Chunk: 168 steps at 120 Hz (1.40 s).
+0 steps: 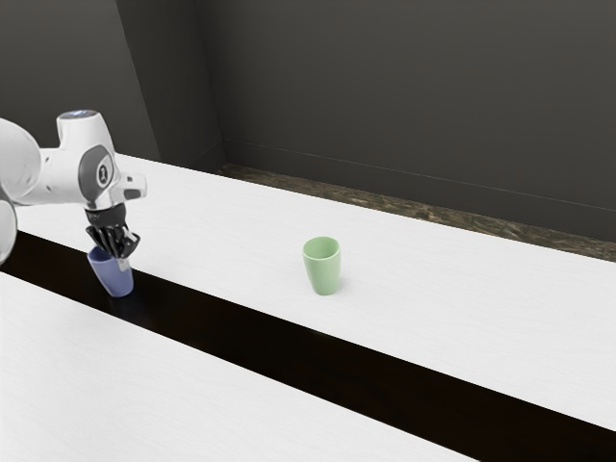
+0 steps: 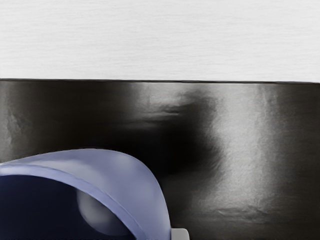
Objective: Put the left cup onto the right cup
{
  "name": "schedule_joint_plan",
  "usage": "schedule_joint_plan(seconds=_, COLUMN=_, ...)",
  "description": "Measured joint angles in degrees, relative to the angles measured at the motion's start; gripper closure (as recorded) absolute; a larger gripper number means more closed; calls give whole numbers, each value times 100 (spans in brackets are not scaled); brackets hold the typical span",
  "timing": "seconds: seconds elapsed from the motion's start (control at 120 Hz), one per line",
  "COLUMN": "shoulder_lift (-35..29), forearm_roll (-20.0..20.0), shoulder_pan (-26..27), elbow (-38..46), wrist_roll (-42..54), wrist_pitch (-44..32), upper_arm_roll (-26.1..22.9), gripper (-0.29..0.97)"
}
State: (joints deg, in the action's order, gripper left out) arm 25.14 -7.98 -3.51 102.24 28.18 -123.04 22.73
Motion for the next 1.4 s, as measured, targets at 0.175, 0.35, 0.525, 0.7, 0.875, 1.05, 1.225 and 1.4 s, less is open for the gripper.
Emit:
schedule_joint_plan(seconds=0.175, shoulder_lift=-253, forearm_roll=30, shoulder_pan=9, elbow=0, wrist_roll=6, wrist_pitch=276, upper_arm_roll=-35, gripper=79)
schedule_joint_plan(seconds=0.35, shoulder_lift=-479, forearm_roll=88, shoulder_pan=109, elbow=-7, wrist_roll=14, wrist_pitch=563, upper_arm_roll=-71, gripper=79)
schedule_joint_plan(seconds=0.525, shoulder_lift=-697, forearm_roll=154, shoulder_pan=401, elbow=-9, wrist_roll=21, wrist_pitch=730, upper_arm_roll=-84, gripper=79)
schedule_joint_plan(seconds=0.7, shoulder_lift=-1016, forearm_roll=289, shoulder_pan=742, elbow=-24, wrist_roll=14, wrist_pitch=888, upper_arm_roll=-85, gripper=79)
schedule_joint_plan(seconds=0.875, shoulder_lift=-1285, forearm_roll=448, shoulder_pan=1091, elbow=-108, wrist_roll=3, wrist_pitch=1079, upper_arm_roll=-83, gripper=79)
schedule_joint_plan(seconds=1.05, shoulder_lift=-1336, forearm_roll=617, shoulder_pan=1302, elbow=-392, wrist_roll=-1, wrist_pitch=1224, upper_arm_roll=-287, gripper=79)
schedule_joint_plan(seconds=1.225, shoulder_lift=-1232, forearm_roll=732, shoulder_pan=1322, elbow=-1007, wrist_roll=-39, wrist_pitch=1585, upper_arm_roll=-755, gripper=79)
schedule_joint_plan(seconds=1.4, shoulder_lift=-1111, forearm_roll=773, shoulder_pan=1325, elbow=-1498, wrist_roll=-131, wrist_pitch=1990, upper_arm_roll=-974, gripper=79)
